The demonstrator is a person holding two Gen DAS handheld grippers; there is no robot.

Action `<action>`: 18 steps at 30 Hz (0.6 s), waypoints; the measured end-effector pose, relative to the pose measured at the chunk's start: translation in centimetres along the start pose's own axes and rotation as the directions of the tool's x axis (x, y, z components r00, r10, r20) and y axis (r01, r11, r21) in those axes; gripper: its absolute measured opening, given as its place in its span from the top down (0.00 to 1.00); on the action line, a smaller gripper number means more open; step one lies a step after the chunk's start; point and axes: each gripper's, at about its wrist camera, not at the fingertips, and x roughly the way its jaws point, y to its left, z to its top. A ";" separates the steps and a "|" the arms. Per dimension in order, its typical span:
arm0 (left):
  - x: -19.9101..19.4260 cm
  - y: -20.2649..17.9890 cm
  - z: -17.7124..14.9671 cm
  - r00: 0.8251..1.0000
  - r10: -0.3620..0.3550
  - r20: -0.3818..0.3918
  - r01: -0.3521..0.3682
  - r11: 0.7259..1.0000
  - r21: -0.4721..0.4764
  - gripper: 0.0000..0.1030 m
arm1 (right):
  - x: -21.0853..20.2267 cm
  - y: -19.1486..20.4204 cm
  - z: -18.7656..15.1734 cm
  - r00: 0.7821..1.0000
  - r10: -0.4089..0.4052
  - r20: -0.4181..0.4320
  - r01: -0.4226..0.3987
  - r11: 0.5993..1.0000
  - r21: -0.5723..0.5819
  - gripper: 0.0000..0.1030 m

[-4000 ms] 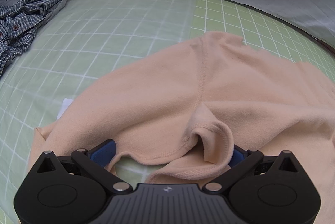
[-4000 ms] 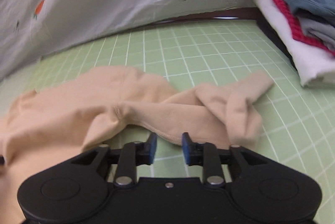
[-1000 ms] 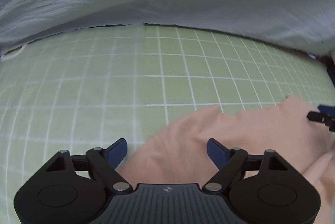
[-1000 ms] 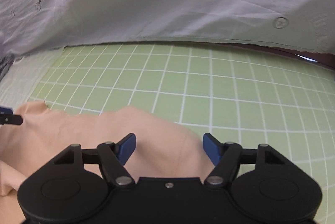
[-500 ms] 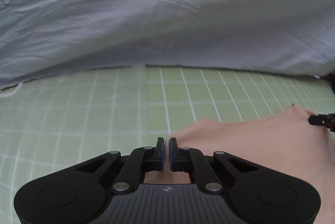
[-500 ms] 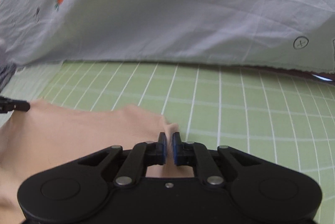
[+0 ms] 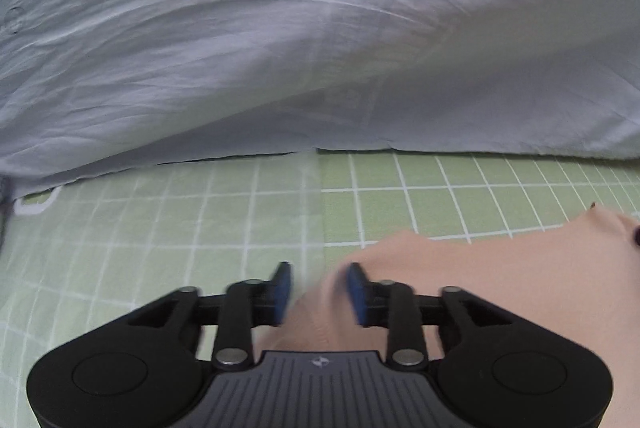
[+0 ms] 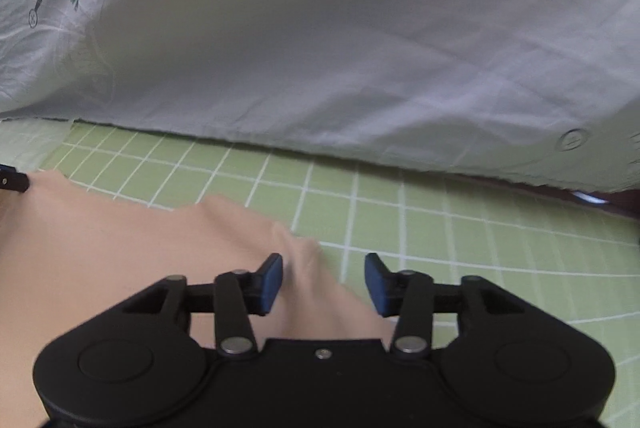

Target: Fold clothes

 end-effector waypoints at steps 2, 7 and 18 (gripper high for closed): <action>-2.2 0.9 -0.4 1.000 0.003 0.025 -0.002 0.999 -0.042 0.31 | -2.5 -0.5 -0.6 0.999 -0.018 0.029 0.017 0.999 0.041 0.39; -8.6 3.1 -4.2 1.000 0.007 0.003 -0.007 0.993 -0.119 0.19 | -9.3 -0.3 -5.1 1.000 -0.027 0.015 0.025 0.995 0.095 0.26; -20.9 11.6 -17.6 0.983 0.141 -0.118 -0.168 0.951 -0.259 0.15 | -18.5 4.8 -18.1 0.984 0.019 -0.176 0.008 0.988 0.155 0.20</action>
